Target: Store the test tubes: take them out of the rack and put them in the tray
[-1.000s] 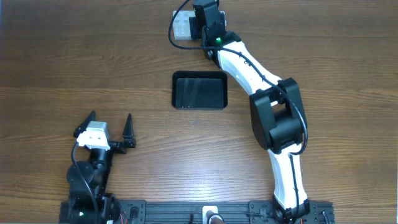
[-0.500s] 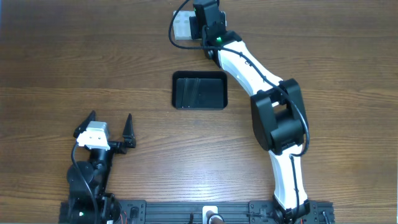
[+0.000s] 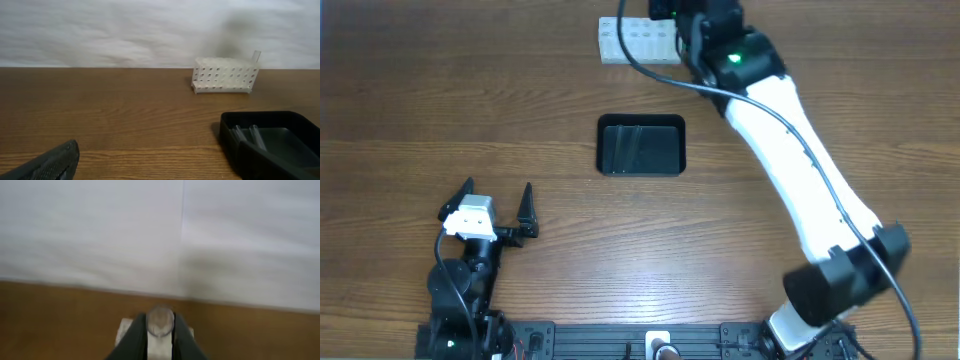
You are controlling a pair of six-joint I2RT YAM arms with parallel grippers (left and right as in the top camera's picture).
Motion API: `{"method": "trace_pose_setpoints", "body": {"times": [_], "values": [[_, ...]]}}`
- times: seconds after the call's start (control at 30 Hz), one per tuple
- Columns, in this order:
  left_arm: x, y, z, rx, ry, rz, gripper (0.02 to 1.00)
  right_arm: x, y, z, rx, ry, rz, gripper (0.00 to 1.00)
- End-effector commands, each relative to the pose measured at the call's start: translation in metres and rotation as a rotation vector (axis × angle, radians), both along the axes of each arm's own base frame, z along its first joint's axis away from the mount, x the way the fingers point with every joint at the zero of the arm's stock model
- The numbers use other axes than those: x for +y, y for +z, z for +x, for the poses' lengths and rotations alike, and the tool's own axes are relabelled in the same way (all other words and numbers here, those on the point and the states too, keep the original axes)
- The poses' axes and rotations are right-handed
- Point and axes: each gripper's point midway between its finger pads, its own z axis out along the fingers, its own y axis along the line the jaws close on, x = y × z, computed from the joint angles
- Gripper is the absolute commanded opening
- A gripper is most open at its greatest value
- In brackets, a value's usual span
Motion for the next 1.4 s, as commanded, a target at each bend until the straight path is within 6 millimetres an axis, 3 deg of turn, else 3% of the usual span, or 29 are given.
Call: {"method": "trace_pose_setpoints", "body": {"times": [0.03,0.2,0.4,0.6,0.87,1.4], "values": [[0.001,-0.001,0.0,-0.002,0.002,0.018,1.0,0.008,-0.033,-0.025,0.184,0.039,0.038,0.091],[0.001,-0.001,0.0,-0.002,0.002,0.018,1.0,0.012,-0.101,-0.055,0.465,0.079,0.022,0.073],[0.001,-0.001,0.0,-0.002,0.002,0.018,1.0,0.031,-0.168,-0.075,0.673,0.178,0.032,0.075],[0.001,-0.001,0.0,-0.002,0.002,0.018,1.0,0.048,-0.217,-0.084,0.754,0.253,0.076,0.084],[0.001,-0.001,0.0,-0.003,0.002,0.018,0.998,0.062,-0.254,-0.09,0.752,0.254,0.136,0.082],[0.001,-0.001,0.0,-0.002,0.001,0.018,1.0,0.07,-0.279,-0.113,0.801,0.261,0.083,0.161]]}}
